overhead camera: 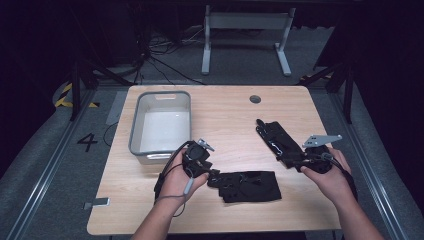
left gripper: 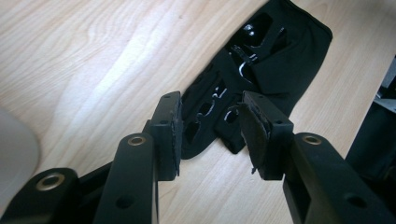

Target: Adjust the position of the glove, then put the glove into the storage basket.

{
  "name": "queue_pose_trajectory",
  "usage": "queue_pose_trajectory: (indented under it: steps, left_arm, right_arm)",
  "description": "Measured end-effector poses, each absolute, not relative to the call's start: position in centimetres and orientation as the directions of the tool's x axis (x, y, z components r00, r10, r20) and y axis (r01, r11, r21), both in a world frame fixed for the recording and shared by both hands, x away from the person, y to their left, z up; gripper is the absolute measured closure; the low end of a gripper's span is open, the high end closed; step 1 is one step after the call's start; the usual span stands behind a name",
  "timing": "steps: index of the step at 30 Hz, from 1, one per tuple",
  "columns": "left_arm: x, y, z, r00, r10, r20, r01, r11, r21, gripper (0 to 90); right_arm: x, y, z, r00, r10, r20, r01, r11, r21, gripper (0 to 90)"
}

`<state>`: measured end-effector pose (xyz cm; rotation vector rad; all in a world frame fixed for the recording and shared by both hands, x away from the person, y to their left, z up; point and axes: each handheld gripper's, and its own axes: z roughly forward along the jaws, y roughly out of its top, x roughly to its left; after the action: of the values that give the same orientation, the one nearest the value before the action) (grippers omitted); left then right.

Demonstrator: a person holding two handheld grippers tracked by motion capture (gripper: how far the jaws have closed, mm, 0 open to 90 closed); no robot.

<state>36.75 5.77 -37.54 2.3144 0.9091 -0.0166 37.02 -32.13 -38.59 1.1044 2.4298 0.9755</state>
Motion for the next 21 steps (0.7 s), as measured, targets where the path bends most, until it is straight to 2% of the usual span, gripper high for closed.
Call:
queue_pose_trajectory:
  steps: [7,16,21]
  left_arm:
    - [36.8,6.6,-37.3,0.749,0.620,-0.236,0.624,-0.537,0.568,59.1]
    - [36.4,7.9,-37.1,0.739,0.633,-0.229,0.629,-0.527,0.571,58.3]
    - [36.0,8.7,-37.5,0.726,0.650,-0.223,0.643,-0.528,0.555,57.3]
  right_arm:
    - [37.8,-33.3,-38.1,-0.623,0.781,0.040,0.557,0.408,0.724,64.1]
    - [39.6,-34.5,-37.9,-0.585,0.806,0.093,0.594,0.348,0.725,64.1]
    - [42.0,-34.8,-38.1,-0.509,0.856,0.094,0.635,0.299,0.712,65.2]
